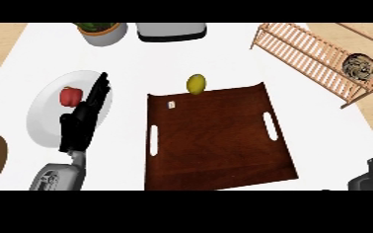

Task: Pick the cupcake from the tray and place it in the tiered shelf

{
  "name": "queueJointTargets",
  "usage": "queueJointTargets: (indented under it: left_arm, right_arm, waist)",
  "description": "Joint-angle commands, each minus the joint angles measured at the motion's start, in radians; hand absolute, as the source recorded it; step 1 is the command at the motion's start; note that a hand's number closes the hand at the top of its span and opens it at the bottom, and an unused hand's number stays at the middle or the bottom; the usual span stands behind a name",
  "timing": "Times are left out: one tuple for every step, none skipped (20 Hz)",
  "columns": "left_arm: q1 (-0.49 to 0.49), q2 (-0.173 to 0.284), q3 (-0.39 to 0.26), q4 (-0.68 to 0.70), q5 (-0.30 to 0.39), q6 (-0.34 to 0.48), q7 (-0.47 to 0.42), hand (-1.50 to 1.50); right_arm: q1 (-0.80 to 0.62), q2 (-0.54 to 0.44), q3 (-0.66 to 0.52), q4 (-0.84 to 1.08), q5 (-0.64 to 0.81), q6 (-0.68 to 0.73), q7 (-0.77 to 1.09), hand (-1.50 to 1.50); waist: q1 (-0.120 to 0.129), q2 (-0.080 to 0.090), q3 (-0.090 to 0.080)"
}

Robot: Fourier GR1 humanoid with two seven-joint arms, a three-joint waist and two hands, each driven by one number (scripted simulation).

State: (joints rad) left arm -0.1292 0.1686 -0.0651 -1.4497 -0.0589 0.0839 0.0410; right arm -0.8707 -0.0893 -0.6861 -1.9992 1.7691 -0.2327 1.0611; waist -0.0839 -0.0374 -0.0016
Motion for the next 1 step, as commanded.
queueJointTargets:
  left_arm:
    - [0.03,0.009,0.013,-0.022,0.014,-0.007,-0.008,0.0]
  right_arm:
    - [0.096,0.085,0.023,-0.286,-0.017,0.247,0.019,-1.5]
  waist:
    - [0.005,-0.003,0.0]
